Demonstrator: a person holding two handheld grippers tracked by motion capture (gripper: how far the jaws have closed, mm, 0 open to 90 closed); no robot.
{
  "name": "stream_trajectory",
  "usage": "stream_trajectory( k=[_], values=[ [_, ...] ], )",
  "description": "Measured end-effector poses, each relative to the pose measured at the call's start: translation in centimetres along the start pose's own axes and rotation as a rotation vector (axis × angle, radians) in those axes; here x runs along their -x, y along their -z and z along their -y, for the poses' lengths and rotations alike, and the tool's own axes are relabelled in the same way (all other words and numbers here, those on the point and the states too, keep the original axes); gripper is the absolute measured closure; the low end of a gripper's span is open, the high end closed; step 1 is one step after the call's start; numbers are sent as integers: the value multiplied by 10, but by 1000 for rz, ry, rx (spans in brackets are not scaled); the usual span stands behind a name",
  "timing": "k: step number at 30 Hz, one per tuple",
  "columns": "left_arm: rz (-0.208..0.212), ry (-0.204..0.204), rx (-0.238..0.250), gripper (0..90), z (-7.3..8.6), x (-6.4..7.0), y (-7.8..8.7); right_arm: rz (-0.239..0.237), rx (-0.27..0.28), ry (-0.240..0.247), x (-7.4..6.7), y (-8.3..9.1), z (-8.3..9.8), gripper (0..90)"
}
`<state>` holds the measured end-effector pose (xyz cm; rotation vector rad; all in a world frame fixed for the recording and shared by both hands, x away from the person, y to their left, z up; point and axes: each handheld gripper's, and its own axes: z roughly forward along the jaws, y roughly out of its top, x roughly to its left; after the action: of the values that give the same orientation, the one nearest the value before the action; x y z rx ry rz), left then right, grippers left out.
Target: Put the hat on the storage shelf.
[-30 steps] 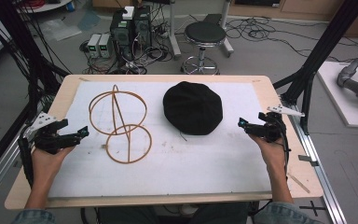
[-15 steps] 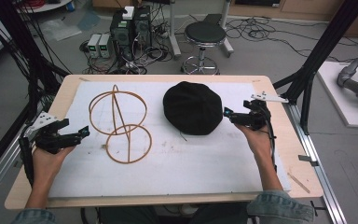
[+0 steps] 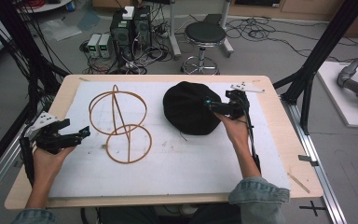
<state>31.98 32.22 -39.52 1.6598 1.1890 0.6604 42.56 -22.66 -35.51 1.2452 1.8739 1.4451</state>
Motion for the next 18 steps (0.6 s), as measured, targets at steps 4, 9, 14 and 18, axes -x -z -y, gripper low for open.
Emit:
stream_trajectory(
  k=[4, 9, 14, 18],
  values=[
    [0, -1, 0, 114, 0, 0, 0, 20, 15, 3, -1, -12, 3, 55],
    [0, -1, -3, 114, 0, 0, 0, 35, 5, 9, -2, -25, 9, 55],
    [2, 7, 0, 115, 0, -1, 0, 44, -14, 19, -4, -37, 15, 55],
    [2, 6, -1, 116, 0, -1, 1, 43, -30, 25, -4, -45, 20, 56]
  ],
)
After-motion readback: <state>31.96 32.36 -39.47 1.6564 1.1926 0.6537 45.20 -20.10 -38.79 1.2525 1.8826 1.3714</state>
